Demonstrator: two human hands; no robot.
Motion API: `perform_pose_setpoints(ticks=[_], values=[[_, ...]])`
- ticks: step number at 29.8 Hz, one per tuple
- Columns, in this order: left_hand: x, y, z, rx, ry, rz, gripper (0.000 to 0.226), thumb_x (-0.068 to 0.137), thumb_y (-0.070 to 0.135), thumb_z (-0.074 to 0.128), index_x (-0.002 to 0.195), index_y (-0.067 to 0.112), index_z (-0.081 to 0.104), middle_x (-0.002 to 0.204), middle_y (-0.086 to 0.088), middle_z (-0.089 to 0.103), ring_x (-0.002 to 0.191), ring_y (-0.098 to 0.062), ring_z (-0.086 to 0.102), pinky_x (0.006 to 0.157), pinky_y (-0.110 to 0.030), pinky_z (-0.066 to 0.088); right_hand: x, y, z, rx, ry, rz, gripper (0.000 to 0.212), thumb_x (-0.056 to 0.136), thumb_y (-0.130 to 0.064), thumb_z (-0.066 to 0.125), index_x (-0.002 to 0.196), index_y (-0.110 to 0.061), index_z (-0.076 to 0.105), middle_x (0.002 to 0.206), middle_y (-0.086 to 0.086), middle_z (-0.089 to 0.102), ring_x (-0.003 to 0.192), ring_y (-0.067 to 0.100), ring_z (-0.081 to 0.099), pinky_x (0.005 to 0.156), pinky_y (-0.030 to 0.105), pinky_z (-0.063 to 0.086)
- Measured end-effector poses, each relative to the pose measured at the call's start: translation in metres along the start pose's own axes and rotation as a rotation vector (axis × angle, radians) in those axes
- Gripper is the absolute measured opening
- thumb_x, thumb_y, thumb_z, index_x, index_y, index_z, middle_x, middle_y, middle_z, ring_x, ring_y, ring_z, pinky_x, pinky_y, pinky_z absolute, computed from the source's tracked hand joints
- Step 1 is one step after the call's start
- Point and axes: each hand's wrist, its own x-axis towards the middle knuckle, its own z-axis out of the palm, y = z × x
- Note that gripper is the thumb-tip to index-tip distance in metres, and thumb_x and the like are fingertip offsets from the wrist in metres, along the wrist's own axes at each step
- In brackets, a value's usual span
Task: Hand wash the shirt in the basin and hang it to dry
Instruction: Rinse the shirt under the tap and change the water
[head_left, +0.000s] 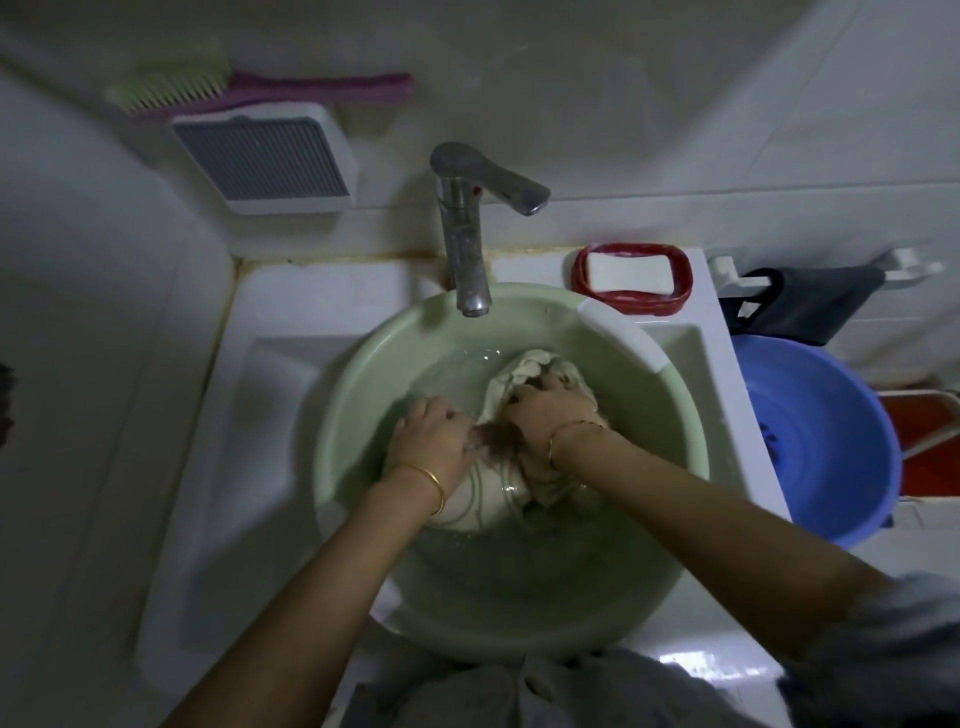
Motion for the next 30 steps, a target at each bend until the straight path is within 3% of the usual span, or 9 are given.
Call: perform_pose_setpoints(ticks=[4,8,11,14,17,20,24,27,30], values=[[-0.019,0.002,-0.004,-0.088,-0.148,0.074,0.025,0.081,0.039,0.062,0.098,0.021,0.057,0.112,-0.005,0.052,0.112,-0.027,0.050,0.091,-0.035,0.044,-0.040,-0.021,0.010,0.120,0.170,-0.013,0.030,0.093,-0.030,0.048,0.121,-0.021,0.054,0.134,0.006,0.044,0.127,0.031,0.037,0.098,0.044,0.040],[-0.028,0.009,0.019,0.188,-0.410,0.090,0.089,0.064,0.047,0.078,0.134,0.020,0.031,0.140,-0.008,0.031,0.130,-0.028,0.031,0.106,-0.036,0.030,-0.043,-0.021,0.047,0.026,-0.136,-0.060,0.069,0.084,-0.045,0.060,0.143,-0.033,0.026,0.147,0.007,0.027,0.134,0.038,0.027,0.104,0.053,0.035],[-0.022,0.010,0.032,0.156,-0.268,0.060,0.067,0.077,0.024,0.070,0.134,0.017,0.034,0.138,-0.010,0.039,0.127,-0.029,0.038,0.105,-0.036,0.035,-0.030,-0.004,0.049,0.001,-0.121,-0.013,0.053,0.092,-0.036,0.049,0.142,-0.031,0.031,0.148,0.005,0.031,0.133,0.036,0.034,0.103,0.051,0.036],[-0.016,0.010,0.018,-0.379,-0.137,-0.093,0.031,0.085,0.007,0.056,0.115,0.012,0.055,0.116,-0.011,0.061,0.107,-0.026,0.057,0.081,-0.024,0.042,-0.023,0.006,0.037,0.190,-0.006,0.082,0.035,0.095,-0.035,0.038,0.126,-0.030,0.053,0.133,0.006,0.052,0.120,0.031,0.050,0.101,0.047,0.041],[-0.018,0.009,-0.013,-0.951,-0.143,-0.228,0.025,0.071,0.007,0.066,0.096,0.004,0.064,0.092,-0.013,0.062,0.086,-0.024,0.059,0.071,-0.021,0.042,-0.033,0.013,0.022,0.258,0.194,0.129,0.024,0.093,-0.026,0.045,0.112,-0.017,0.056,0.116,0.009,0.060,0.108,0.029,0.055,0.095,0.040,0.046],[-0.022,0.011,-0.040,-1.323,-0.172,-0.293,0.019,0.060,0.017,0.060,0.076,0.007,0.061,0.080,-0.012,0.061,0.075,-0.025,0.056,0.070,-0.028,0.043,-0.057,0.013,0.005,0.743,0.465,0.035,0.023,0.081,-0.014,0.058,0.104,-0.016,0.054,0.103,0.006,0.059,0.095,0.022,0.056,0.087,0.037,0.047],[-0.017,0.021,-0.052,-1.729,-0.302,-0.276,0.028,0.094,0.023,0.045,0.099,0.003,0.064,0.090,-0.013,0.068,0.082,-0.025,0.063,0.082,-0.033,0.050,-0.077,0.000,-0.001,0.993,0.282,-0.188,0.048,0.065,-0.029,0.072,0.108,-0.017,0.053,0.102,0.001,0.057,0.092,0.015,0.055,0.085,0.030,0.046],[-0.009,0.018,-0.042,-1.458,-0.145,-0.296,0.038,0.089,0.037,0.056,0.111,0.006,0.065,0.108,-0.015,0.068,0.099,-0.029,0.065,0.099,-0.045,0.047,-0.070,-0.002,0.007,0.821,0.415,-0.133,0.029,0.082,-0.020,0.069,0.107,-0.010,0.057,0.100,0.002,0.057,0.088,0.015,0.052,0.083,0.025,0.043],[-0.011,0.012,-0.038,-0.847,-0.063,-0.227,0.033,0.090,0.040,0.055,0.105,0.011,0.061,0.107,-0.009,0.062,0.096,-0.023,0.060,0.089,-0.031,0.046,-0.057,0.003,0.012,0.760,0.521,0.050,0.010,0.090,-0.012,0.056,0.087,-0.007,0.063,0.092,0.007,0.061,0.087,0.020,0.056,0.075,0.022,0.039]])
